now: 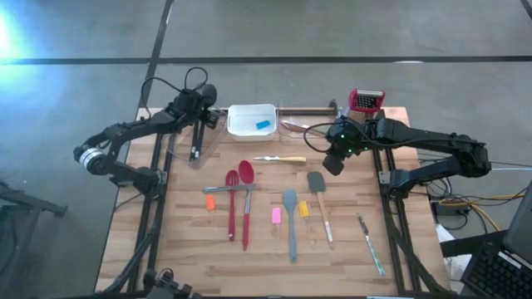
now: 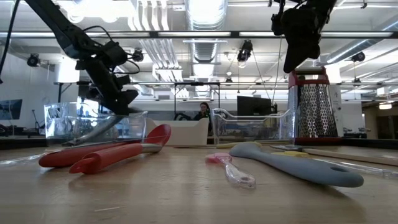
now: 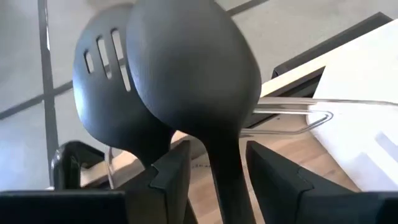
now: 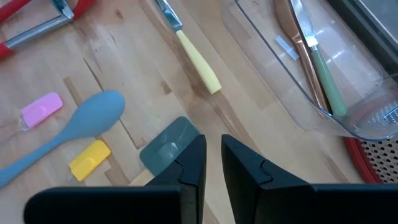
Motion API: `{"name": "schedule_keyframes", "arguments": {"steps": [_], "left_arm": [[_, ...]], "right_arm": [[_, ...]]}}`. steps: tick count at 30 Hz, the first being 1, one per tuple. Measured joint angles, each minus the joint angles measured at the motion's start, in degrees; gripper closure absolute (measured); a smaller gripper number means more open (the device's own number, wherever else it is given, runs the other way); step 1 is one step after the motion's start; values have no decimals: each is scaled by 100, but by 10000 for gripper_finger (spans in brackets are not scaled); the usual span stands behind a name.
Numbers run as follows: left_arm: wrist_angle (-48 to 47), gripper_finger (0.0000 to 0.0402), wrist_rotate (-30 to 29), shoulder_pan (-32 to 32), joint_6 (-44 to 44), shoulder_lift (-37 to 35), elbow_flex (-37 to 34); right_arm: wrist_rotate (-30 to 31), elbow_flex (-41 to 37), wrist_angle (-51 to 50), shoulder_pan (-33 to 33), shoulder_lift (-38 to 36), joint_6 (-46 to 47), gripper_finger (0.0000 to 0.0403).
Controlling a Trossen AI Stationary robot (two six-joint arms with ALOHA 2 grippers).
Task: Pick & Place Kitchen Items
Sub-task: Put the orange spatula into the white bin
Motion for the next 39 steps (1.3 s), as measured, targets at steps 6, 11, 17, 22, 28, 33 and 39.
{"name": "schedule_keyframes", "arguments": {"steps": [6, 11, 17, 22, 28, 33, 39], "left_arm": [[-59, 241, -2, 0, 172, -302, 160], [-394, 242, 0, 0, 174, -647, 416], [-1000, 241, 26, -4, 170, -1142, 602], [-1586, 241, 217, -12, 152, -1572, 674], [-2290, 241, 1188, -55, -109, -2072, 775], [-2533, 247, 2403, -324, -369, -2500, 795], [-3383, 265, 2543, -1360, -828, -3020, 794]], "right_arm": [[1, 0, 0, 0, 0, 0, 360], [1, 0, 0, -1, 0, 0, 360], [1, 0, 15, 0, 0, 0, 360], [1, 0, 20, -1, 0, 0, 360], [1, 0, 26, -1, 0, 1, 360], [1, 0, 31, 0, 0, 0, 360], [-4, 0, 31, 0, 0, 0, 360]]}}
